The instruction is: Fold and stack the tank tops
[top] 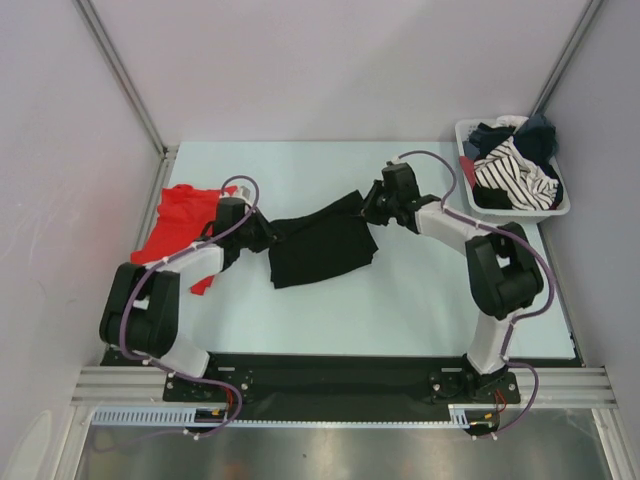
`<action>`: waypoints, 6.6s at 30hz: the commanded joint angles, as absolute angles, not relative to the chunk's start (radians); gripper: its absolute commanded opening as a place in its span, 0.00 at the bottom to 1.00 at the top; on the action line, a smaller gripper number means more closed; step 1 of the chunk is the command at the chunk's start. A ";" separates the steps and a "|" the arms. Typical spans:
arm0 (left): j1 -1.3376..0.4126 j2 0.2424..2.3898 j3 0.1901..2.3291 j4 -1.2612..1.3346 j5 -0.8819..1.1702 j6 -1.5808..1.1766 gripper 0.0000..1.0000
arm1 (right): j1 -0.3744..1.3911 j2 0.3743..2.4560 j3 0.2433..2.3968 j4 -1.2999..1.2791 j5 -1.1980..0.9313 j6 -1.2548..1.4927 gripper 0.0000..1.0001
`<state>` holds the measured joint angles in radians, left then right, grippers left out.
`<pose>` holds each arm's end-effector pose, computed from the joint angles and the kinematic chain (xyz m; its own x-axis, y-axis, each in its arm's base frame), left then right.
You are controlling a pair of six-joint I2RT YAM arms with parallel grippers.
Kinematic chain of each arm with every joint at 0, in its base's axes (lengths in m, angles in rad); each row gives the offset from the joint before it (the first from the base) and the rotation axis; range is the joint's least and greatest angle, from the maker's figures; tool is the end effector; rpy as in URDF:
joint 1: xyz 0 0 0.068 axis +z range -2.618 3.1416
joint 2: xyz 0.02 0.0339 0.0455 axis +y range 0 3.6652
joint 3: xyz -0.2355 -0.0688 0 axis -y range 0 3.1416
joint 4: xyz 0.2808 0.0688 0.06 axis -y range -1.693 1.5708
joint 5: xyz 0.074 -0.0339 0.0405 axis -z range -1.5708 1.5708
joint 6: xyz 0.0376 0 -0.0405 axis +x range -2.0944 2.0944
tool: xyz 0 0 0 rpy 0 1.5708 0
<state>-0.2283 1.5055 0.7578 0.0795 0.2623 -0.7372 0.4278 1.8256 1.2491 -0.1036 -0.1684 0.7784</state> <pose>0.3269 -0.0860 0.1332 -0.7270 -0.4976 -0.4731 -0.0971 0.7566 -0.6466 0.3921 0.1857 0.1688 -0.7779 0.4061 -0.4796 0.0261 0.7834 0.6210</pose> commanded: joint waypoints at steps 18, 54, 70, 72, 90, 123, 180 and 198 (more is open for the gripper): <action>-0.216 1.603 1.133 -0.303 -0.380 -0.505 0.95 | 0.325 1.890 1.352 -0.063 -0.161 0.647 0.65; -0.198 1.840 1.152 -0.485 -0.502 -0.368 0.00 | 0.416 1.805 1.310 -0.073 -0.313 0.577 0.62; -0.204 1.097 0.540 -0.297 -0.152 -0.505 0.00 | 0.692 2.105 1.609 -0.071 -0.560 0.643 0.65; -0.218 1.104 0.535 -0.324 -0.144 -0.505 0.00 | 0.727 2.132 1.620 -0.078 -0.543 0.646 0.65; -0.265 1.095 0.558 -0.371 -0.202 -0.541 0.67 | 0.844 2.273 1.727 -0.212 -0.236 0.660 0.42; -0.509 1.595 0.910 -0.314 -0.351 -0.247 0.70 | 0.658 2.089 1.436 -0.084 -0.267 0.680 0.63; -0.049 0.752 0.512 -0.497 -0.311 -0.706 0.98 | 0.864 2.275 1.752 -0.428 -0.022 0.482 0.56; 0.163 1.005 0.518 -0.488 -0.462 -0.674 0.98 | 0.859 2.246 1.632 -0.270 -0.071 0.469 0.70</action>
<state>0.1497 0.9752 0.5182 -0.5224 -0.4232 -0.6735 0.8597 2.2204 1.6520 -0.2489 -0.0551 0.4740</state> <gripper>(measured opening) 0.991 0.712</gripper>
